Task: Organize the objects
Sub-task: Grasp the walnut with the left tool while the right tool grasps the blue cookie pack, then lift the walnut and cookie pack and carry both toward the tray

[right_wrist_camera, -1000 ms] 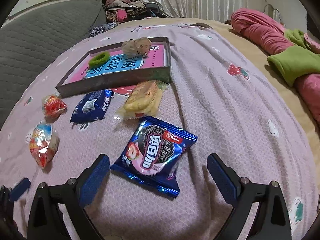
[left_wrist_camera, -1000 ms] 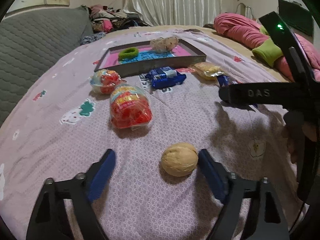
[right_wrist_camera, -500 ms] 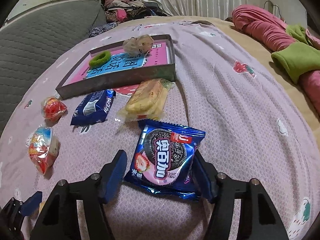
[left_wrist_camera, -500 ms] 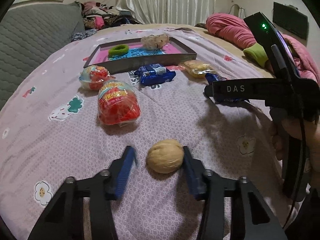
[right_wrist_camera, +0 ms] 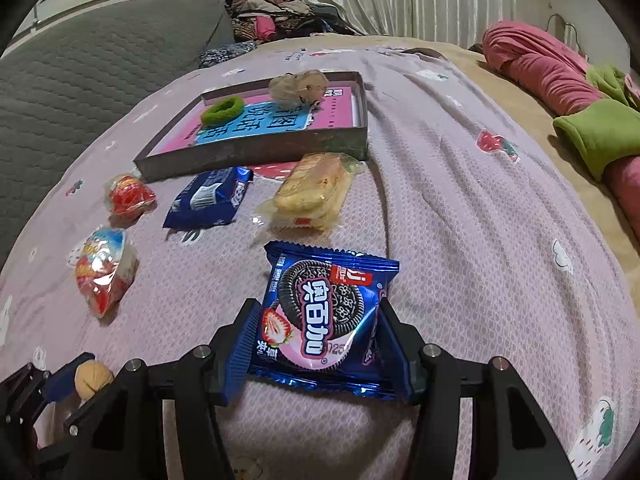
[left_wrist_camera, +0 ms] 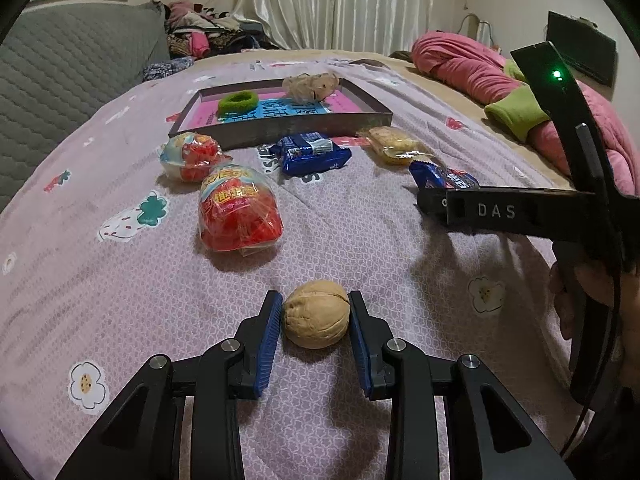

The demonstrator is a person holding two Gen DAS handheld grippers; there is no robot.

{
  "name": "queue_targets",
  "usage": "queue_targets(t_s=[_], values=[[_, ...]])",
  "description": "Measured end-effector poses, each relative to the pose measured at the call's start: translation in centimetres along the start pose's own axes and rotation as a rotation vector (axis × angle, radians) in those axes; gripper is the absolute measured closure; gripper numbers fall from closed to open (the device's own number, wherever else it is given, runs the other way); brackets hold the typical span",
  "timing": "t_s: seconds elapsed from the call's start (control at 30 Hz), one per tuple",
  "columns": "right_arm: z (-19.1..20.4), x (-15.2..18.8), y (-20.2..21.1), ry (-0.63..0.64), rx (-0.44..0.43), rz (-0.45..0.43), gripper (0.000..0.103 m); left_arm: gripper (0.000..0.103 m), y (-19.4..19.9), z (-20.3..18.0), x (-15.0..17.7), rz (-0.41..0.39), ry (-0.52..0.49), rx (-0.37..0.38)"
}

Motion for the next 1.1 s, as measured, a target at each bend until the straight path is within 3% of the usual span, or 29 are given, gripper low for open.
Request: queue_targets(t_s=[1.1], values=[[3.3, 0.9, 5.6, 0.080, -0.038, -0.076, 0.046, 0.070, 3.9, 1.4, -1.2, -0.063, 0.025, -0.032]])
Point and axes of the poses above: each gripper's, at about its wrist camera, not at the fingertips, and y roughly against the way its jaws point, z to its left, x to its underside, the point moved 5 cm from there along -y, roughly the way its jaws point, and after that the axes turned 3 degrees about y, right-handed, at the moved point
